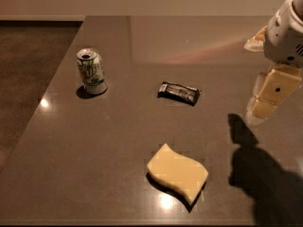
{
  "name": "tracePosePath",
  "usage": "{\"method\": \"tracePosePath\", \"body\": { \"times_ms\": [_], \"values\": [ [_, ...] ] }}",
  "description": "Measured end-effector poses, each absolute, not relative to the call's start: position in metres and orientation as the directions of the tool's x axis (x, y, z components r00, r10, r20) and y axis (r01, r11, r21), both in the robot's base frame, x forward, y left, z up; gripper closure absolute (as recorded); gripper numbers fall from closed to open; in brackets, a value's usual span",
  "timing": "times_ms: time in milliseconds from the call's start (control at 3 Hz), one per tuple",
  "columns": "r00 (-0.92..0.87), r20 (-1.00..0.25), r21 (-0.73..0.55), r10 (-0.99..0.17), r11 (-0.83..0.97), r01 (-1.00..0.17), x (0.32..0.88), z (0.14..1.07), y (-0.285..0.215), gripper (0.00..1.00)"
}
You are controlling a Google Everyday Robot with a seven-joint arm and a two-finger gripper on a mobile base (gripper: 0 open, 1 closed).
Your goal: Pick sponge
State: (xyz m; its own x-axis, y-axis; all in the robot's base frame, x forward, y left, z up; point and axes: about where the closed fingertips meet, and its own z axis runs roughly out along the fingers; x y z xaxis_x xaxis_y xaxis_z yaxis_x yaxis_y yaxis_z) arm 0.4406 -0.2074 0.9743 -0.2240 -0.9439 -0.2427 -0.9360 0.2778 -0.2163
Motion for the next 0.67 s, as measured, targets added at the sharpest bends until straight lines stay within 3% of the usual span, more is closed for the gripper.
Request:
{"method": "tracePosePath", "body": {
  "times_ms": [667],
  "values": [
    [-0.205,-0.325,-0.177,-0.923,0.273,-0.946,0.407,0.963,-0.161,0.00]
  ]
}}
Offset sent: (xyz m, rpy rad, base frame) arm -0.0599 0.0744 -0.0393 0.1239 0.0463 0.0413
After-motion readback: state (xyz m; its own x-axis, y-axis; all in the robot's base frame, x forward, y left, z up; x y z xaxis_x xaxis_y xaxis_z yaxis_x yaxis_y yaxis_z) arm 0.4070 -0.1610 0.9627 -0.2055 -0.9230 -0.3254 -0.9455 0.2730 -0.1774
